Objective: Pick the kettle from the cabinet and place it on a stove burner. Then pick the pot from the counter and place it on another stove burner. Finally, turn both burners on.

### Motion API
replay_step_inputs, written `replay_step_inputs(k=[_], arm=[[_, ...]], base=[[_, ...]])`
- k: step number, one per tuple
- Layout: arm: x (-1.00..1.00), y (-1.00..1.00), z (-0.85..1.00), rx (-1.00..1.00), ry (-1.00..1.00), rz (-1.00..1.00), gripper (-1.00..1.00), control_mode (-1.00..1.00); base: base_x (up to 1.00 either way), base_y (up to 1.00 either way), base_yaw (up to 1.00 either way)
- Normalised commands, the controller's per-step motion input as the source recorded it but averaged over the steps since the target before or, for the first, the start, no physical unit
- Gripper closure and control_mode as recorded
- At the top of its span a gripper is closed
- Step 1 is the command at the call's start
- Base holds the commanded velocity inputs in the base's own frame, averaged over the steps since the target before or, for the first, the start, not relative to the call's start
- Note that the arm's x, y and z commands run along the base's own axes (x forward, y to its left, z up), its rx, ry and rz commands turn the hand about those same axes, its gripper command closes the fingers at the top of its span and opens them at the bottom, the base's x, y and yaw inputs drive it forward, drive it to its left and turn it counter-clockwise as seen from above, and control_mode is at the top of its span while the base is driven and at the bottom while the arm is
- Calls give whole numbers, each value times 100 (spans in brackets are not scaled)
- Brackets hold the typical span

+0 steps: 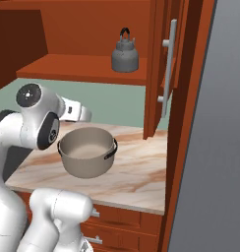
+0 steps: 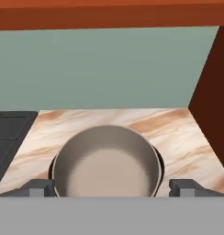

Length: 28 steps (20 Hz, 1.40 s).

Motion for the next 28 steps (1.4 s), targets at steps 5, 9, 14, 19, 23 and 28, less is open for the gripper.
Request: replay_step_inputs(k=[5, 9, 14, 19, 23, 28], arm=[[-42, -10, 39, 0, -20, -9, -100, -100], [-34, -12, 51, 0, -18, -10, -100, -100], [-30, -10, 48, 0, -12, -10, -100, -100], [-7, -16, 46, 0, -1, -6, -100, -100], [0, -16, 40, 0, 0, -3, -100, -100], [1, -19, 22, 0, 0, 0, -100, -100]], base=[[0, 0, 0], [0, 0, 0], [0, 0, 0], [0, 0, 0], [0, 0, 0], [0, 0, 0]])
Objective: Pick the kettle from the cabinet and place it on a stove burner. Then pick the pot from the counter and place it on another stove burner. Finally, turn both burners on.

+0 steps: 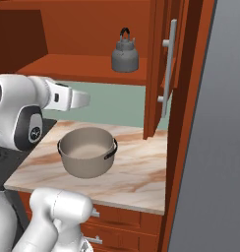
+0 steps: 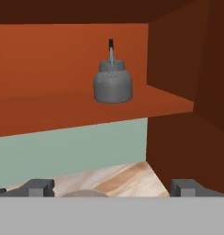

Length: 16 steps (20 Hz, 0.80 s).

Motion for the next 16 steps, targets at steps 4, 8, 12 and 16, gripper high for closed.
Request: replay_step_inputs(k=[4, 8, 12, 16], arm=[[7, -16, 11, 0, 0, 0, -100, -100], [13, -10, 10, 0, -2, 0, -100, -100], [21, -5, 10, 0, -2, 0, -100, -100], [27, 0, 8, 0, -2, 0, -100, -100]], base=[[0, 0, 0], [0, 0, 0], [0, 0, 0], [0, 0, 0]])
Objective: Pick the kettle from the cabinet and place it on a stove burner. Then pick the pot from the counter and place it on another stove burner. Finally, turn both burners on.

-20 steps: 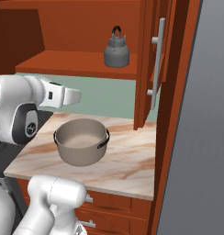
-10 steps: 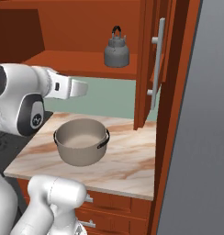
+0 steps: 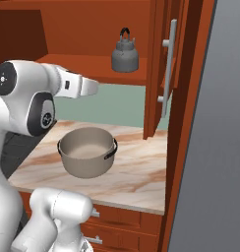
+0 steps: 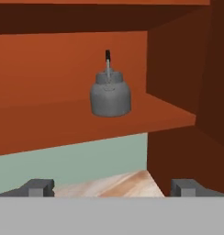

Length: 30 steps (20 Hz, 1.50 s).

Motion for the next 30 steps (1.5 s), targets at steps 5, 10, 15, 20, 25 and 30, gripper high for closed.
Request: replay_step_inputs(k=[5, 10, 15, 20, 25, 30], arm=[[24, 0, 8, 0, -6, 0, -100, -100], [14, -7, 8, 0, -9, -2, -100, -100], [10, -10, 8, 0, -7, -3, -100, -100], [15, -10, 13, 0, -3, -3, -100, -100], [27, -5, 15, 0, -2, -4, -100, -100], [27, -4, 0, 0, 1, -1, -100, -100]], base=[[0, 0, 0], [0, 0, 0], [0, 0, 0], [0, 0, 0], [0, 0, 0], [0, 0, 0]])
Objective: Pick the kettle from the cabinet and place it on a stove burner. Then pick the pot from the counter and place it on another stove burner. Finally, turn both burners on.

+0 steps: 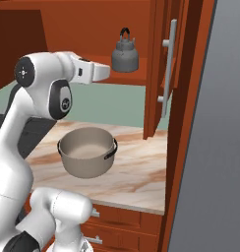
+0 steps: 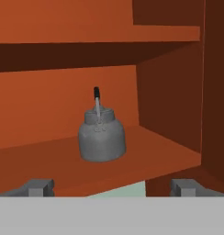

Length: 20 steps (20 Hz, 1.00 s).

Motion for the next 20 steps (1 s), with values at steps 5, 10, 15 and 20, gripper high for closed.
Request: replay_step_inputs(k=[5, 10, 15, 20], arm=[[19, -10, 1, 0, 0, -2, -100, -100], [4, -3, 0, 0, -1, 0, -100, -100], [15, -5, 0, 0, 0, 0, -100, -100], [31, -6, 0, 0, 0, 0, -100, -100]], base=[[0, 0, 0], [0, 0, 0], [0, 0, 0], [0, 0, 0]])
